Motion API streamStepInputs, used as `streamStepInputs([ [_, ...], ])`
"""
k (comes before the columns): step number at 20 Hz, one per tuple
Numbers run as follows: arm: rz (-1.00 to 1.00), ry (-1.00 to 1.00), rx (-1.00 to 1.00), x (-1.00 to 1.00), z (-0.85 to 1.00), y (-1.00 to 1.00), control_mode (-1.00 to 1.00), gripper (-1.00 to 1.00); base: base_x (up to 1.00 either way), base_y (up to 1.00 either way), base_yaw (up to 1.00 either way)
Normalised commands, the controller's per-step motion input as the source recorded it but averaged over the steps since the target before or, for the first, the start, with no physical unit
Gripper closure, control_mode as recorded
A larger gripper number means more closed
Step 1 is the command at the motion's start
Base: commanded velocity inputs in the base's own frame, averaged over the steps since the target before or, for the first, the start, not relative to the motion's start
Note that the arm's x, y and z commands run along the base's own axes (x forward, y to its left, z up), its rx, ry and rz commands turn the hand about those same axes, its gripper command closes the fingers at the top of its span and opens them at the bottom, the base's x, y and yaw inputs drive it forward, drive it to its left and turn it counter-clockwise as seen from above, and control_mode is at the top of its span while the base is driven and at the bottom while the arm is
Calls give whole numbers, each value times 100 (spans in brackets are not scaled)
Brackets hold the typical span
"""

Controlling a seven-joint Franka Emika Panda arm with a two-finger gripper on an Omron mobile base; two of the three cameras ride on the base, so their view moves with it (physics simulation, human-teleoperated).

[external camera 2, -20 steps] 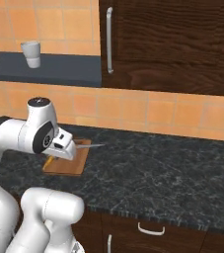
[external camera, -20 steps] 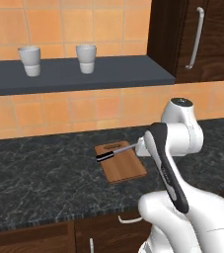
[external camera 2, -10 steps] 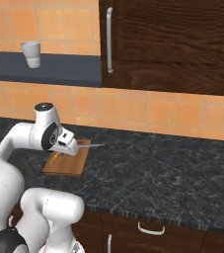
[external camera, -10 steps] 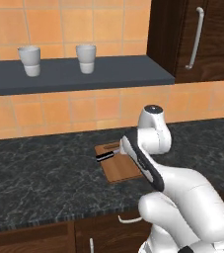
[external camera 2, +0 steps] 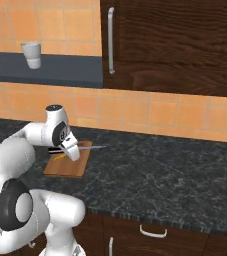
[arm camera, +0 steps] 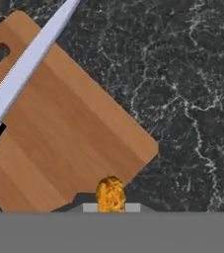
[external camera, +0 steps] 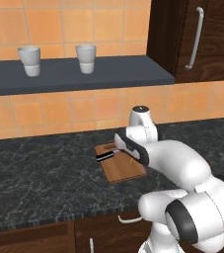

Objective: Pick up the knife from the drawer and place it on the cutting board. Then place the meat from the plate to the cutting board.

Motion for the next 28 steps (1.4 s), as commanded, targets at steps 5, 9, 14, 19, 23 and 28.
streamStepInputs([
  [5,-37,3,7,44,-43,34,-100,100,0,0,0],
  [9,-25,0,1,49,-33,18,-100,100,0,0,0],
  [14,-7,3,0,30,-47,0,-100,100,0,0,0],
  [19,0,0,0,20,-25,0,-100,-100,0,0,0],
  [23,0,0,0,5,0,0,-100,-100,0,0,0],
  [28,0,1,0,0,4,0,-100,-100,0,0,0],
])
